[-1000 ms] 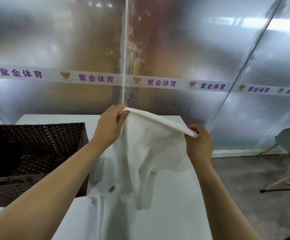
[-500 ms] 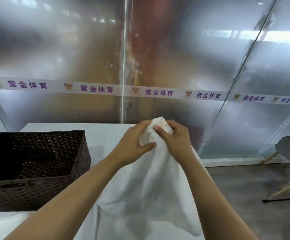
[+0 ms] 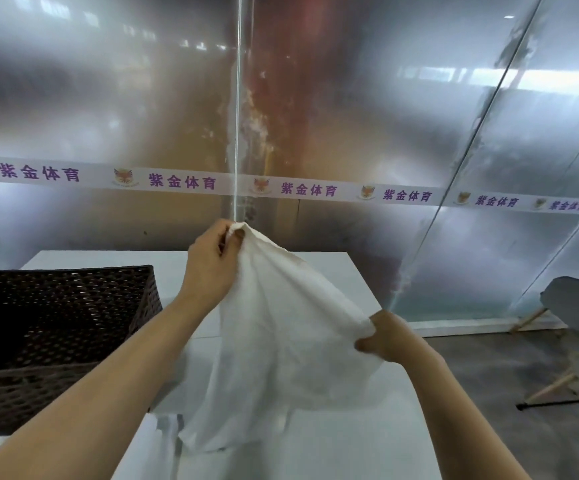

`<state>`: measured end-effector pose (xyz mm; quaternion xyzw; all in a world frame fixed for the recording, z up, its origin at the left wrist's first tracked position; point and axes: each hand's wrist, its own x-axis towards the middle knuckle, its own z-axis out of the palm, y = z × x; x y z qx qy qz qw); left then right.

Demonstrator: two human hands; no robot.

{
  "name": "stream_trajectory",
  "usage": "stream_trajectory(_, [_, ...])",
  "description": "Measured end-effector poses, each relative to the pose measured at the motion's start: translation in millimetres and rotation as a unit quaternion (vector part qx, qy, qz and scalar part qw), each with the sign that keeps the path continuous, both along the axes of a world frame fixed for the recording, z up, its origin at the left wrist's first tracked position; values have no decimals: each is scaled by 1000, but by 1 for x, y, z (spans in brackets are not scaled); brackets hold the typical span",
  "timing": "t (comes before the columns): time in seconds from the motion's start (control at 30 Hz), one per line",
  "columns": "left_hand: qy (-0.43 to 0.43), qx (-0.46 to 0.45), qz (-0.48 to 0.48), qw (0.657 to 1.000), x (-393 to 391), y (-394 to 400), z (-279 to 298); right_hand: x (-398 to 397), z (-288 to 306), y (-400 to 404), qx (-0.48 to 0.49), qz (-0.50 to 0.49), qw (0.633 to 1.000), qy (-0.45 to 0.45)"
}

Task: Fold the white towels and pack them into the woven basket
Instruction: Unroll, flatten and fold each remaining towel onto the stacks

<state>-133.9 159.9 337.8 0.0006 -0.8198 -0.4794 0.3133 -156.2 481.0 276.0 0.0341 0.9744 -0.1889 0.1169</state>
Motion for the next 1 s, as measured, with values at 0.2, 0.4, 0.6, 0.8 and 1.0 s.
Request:
stream_trajectory(0.2, [-48, -25, 69, 996, -41, -5, -5, -53, -10, 38, 41, -112, 987, 112])
stream_trajectory(0.4, [-79, 98, 94, 988, -113, -8, -2, -149, -5, 43, -122, -163, 945, 258])
stream_trajectory(0.6, [-79, 279, 118, 950, -194, -8, 29, -261, 56, 22, -617, -249, 729, 160])
stream_trajectory(0.8, [28, 335, 74, 939, -252, 2, 81, -322, 131, 23, -664, -120, 685, 276])
stream_trajectory(1.0, [89, 322, 20, 942, -267, 7, 107, -326, 158, 48, -672, -63, 660, 330])
